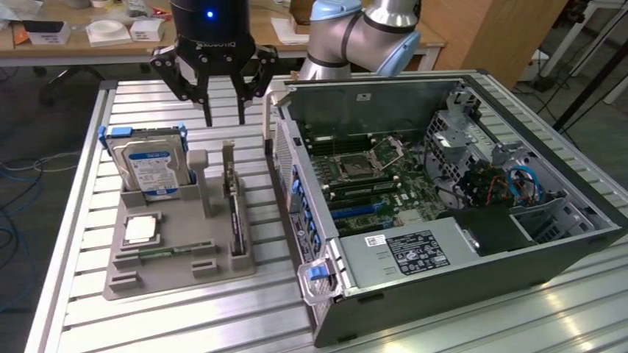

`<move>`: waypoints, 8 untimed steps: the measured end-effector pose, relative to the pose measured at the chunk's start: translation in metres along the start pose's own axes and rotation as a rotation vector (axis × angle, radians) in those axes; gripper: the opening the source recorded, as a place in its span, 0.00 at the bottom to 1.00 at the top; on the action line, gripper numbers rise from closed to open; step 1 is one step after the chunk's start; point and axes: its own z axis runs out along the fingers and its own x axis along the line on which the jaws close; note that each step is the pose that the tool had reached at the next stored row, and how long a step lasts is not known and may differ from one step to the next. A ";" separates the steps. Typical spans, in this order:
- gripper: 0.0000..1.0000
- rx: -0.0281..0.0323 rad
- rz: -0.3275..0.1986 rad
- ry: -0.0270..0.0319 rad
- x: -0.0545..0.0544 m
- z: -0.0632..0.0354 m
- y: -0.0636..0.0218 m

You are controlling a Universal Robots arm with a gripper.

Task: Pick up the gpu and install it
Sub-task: 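Pick up the gpu and move the gpu toward the slot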

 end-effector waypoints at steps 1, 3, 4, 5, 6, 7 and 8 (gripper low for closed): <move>0.47 0.0000 0.000 -0.0001 0.000 0.0005 -0.0004; 0.47 0.0000 0.000 0.0000 0.000 0.0015 -0.0013; 0.47 -0.0001 0.000 -0.0001 0.000 0.0021 -0.0018; 0.47 -0.0001 0.000 -0.0001 0.000 0.0026 -0.0022; 0.47 0.0000 0.000 0.0000 0.000 0.0031 -0.0027; 0.47 0.0000 0.000 -0.0001 0.000 0.0036 -0.0031; 0.47 0.0000 0.000 0.0000 0.000 0.0041 -0.0036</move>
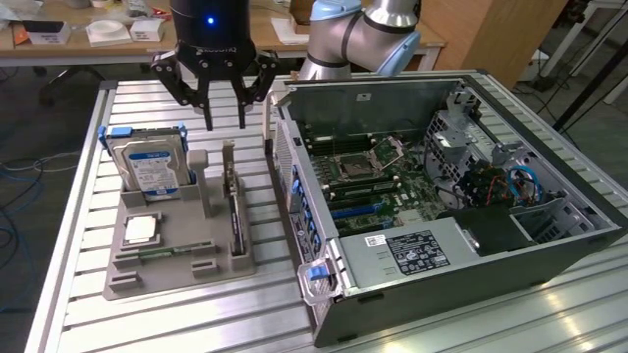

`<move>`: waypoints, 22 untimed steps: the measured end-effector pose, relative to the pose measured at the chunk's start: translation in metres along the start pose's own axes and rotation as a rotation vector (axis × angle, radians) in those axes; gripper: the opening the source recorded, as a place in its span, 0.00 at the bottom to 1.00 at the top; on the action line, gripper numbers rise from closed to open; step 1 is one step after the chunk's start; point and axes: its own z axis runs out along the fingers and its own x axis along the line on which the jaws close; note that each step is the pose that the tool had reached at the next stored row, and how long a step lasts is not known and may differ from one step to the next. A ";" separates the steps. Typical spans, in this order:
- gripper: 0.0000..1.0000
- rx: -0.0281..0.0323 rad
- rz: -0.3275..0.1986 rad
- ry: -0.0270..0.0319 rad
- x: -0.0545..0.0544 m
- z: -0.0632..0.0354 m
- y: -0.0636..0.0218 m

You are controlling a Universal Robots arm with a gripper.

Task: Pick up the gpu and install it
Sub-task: 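Pick up the gpu and move the gpu toward the slot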

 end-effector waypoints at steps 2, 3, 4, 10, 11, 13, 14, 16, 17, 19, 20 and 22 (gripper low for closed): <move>0.47 -0.0001 0.000 -0.0001 0.000 0.0010 -0.0010; 0.47 0.0000 0.000 0.0000 0.000 0.0016 -0.0016; 0.47 -0.0001 0.000 -0.0001 0.000 0.0022 -0.0022; 0.47 -0.0002 0.000 -0.0001 0.000 0.0055 -0.0061; 0.47 -0.0001 0.000 0.0000 0.000 0.0059 -0.0068; 0.47 0.0000 0.000 -0.0001 0.000 0.0071 -0.0082; 0.47 -0.0001 0.000 -0.0001 0.000 0.0077 -0.0089; 0.47 0.0000 0.000 0.0000 -0.001 0.0088 -0.0103; 0.47 -0.0001 0.000 0.0000 -0.001 0.0094 -0.0111; 0.47 -0.0001 0.000 -0.0001 -0.001 0.0106 -0.0124; 0.47 -0.0001 0.000 0.0000 -0.001 0.0112 -0.0132; 0.47 -0.0001 0.000 -0.0001 -0.001 0.0125 -0.0146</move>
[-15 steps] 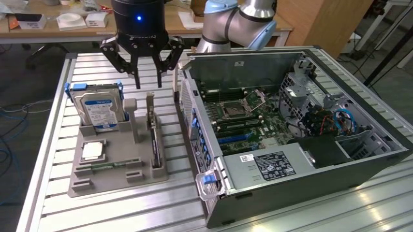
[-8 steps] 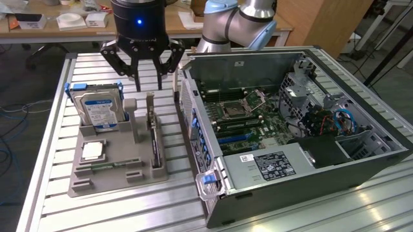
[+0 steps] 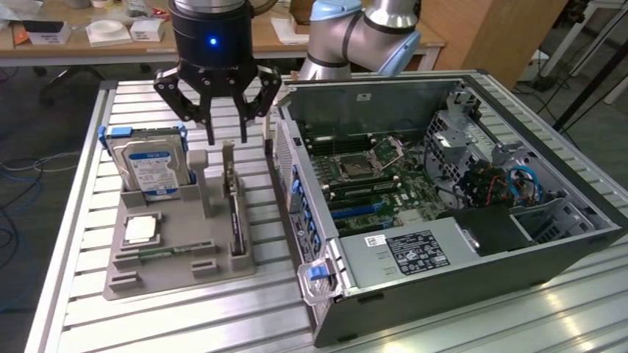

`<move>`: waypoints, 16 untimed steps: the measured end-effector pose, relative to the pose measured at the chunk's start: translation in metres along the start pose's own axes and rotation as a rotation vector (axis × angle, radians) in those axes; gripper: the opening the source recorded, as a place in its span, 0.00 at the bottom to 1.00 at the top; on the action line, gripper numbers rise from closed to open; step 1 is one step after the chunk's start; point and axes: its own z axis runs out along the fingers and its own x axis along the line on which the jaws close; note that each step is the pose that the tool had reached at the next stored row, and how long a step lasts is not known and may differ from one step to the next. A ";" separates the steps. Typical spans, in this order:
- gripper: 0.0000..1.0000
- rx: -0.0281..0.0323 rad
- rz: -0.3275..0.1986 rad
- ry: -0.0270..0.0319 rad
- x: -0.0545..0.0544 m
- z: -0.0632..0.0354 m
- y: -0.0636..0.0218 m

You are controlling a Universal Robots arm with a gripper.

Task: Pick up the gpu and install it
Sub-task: 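Pick up the gpu and move the gpu toward the slot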

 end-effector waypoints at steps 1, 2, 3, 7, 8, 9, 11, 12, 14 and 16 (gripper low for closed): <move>0.47 0.0000 0.000 0.0000 0.000 0.0007 -0.0008; 0.47 0.0000 0.000 0.0000 0.000 0.0013 -0.0015; 0.47 0.0001 0.000 0.0001 0.000 0.0019 -0.0023; 0.47 -0.0001 0.000 -0.0001 0.000 0.0048 -0.0054; 0.47 0.0001 0.000 0.0001 0.000 0.0055 -0.0062; 0.47 0.0000 0.000 0.0000 0.000 0.0062 -0.0070; 0.47 0.0001 0.000 0.0000 0.000 0.0077 -0.0085; 0.47 0.0000 0.000 0.0000 0.000 0.0084 -0.0093; 0.47 0.0000 0.000 0.0000 0.000 0.0099 -0.0109; 0.47 0.0000 0.000 0.0000 -0.001 0.0114 -0.0124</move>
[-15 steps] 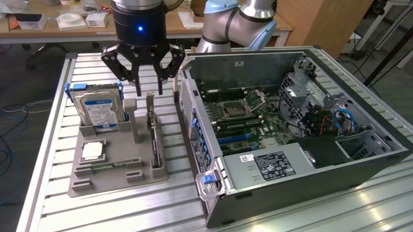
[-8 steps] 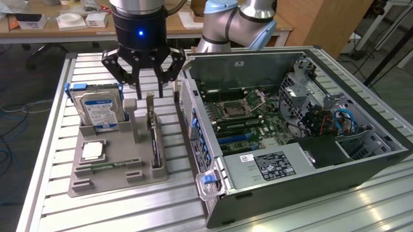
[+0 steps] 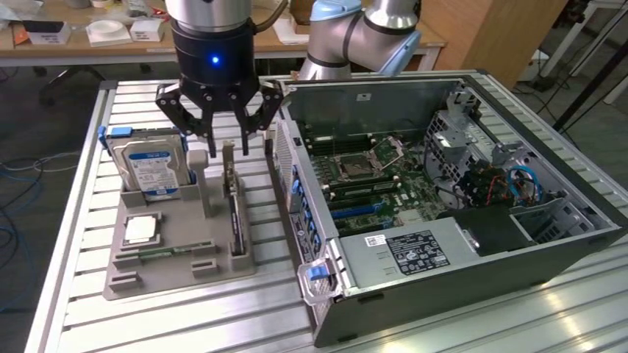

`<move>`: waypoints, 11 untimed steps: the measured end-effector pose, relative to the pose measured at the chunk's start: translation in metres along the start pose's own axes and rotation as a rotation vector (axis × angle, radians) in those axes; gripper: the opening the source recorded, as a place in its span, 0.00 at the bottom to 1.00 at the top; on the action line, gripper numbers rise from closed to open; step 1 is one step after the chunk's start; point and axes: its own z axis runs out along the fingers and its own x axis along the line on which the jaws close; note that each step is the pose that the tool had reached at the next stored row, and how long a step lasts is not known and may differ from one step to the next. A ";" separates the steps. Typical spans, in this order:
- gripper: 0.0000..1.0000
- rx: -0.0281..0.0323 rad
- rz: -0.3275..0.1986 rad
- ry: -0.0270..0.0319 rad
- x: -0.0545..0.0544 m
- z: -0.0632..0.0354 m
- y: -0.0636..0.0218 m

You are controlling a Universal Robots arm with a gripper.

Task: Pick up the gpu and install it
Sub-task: 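Pick up the gpu and move the gpu toward the slot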

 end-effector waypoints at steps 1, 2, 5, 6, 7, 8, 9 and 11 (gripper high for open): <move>0.47 0.0000 0.000 0.0000 0.000 0.0007 -0.0007; 0.47 -0.0001 0.000 0.0000 0.000 0.0015 -0.0014; 0.47 0.0001 0.000 0.0002 0.000 0.0040 -0.0034; 0.47 0.0001 0.000 0.0001 0.000 0.0051 -0.0039; 0.47 0.0000 0.000 0.0000 0.000 0.0061 -0.0044; 0.47 0.0000 0.000 0.0000 0.000 0.0071 -0.0048; 0.47 0.0000 0.000 0.0000 0.000 0.0082 -0.0052; 0.47 0.0000 0.000 0.0001 0.000 0.0102 -0.0061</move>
